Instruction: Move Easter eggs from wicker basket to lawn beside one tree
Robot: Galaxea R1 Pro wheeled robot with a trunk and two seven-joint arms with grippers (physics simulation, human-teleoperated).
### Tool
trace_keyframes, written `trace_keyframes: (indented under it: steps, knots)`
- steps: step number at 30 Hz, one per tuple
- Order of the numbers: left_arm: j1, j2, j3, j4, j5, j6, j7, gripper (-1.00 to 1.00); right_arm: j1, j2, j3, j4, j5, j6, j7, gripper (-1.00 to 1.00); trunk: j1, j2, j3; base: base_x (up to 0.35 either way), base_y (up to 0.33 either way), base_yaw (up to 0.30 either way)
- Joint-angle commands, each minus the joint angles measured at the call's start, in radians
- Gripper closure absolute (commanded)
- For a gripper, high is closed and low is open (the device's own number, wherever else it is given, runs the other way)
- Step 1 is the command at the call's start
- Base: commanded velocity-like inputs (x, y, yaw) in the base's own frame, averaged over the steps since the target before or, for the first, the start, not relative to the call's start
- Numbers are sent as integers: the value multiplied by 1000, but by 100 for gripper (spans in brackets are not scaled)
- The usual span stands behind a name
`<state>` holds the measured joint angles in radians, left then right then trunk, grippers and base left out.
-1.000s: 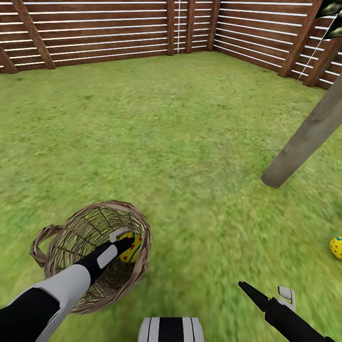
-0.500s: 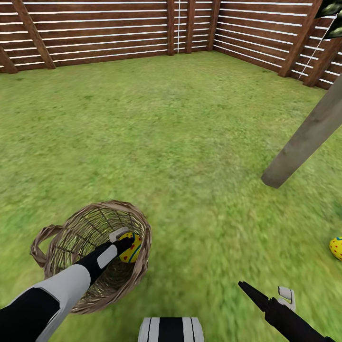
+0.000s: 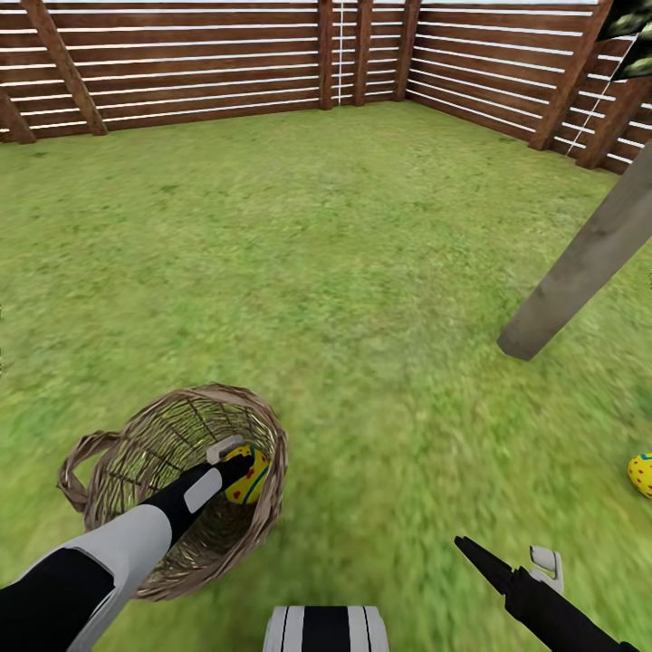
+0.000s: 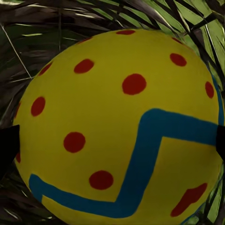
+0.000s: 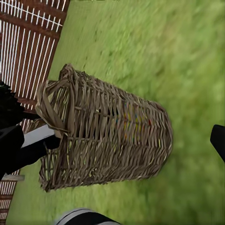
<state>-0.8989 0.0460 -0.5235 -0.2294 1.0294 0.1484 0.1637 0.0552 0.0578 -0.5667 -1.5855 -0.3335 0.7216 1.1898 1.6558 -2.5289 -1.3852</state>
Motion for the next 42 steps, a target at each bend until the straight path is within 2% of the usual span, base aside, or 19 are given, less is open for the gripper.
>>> trace_keyframes:
  steps: [1, 6, 17, 20, 25, 32, 37, 42]
  knots:
    - [1, 2, -10, -1, 5, 5, 10, 100, 0, 1, -1, -1, -4, 7, 0, -100, 0, 0, -1, 0, 0, 0]
    - [1, 2, -10, 0, 8, 6, 17, 100, 0, 1, -1, -1, -4, 7, 0, -100, 0, 0, -1, 0, 0, 0]
    - [0, 2, -10, 10, 14, 19, 26, 100, 0, 1, -1, -1, -4, 7, 1, -100, -5, 2, 42, 0, 0, 0]
    - [0, 2, -10, 10, 16, 22, 51, 100, 0, 1, -1, -1, -4, 7, 0, -100, -6, 3, 54, 0, 0, 0]
    - [0, 2, -9, 11, 17, 66, 90, 100, 0, 1, -2, -1, -6, 7, 0, -100, -8, 4, 73, 0, 0, 0]
    - [-6, 3, -7, 10, 19, 163, 169, 100, 0, 0, -6, 0, -10, 7, 1, -100, -12, 6, 100, 0, 0, 0]
    - [-9, 3, -7, 8, 20, 216, 197, 100, 0, 0, -6, 1, -10, 7, 1, -100, -14, 7, 119, 0, 0, 0]
    - [-11, 5, -7, 8, 20, 241, 217, 100, 0, 0, -6, 1, -10, 7, 1, -100, -16, 8, 139, 0, 0, 0]
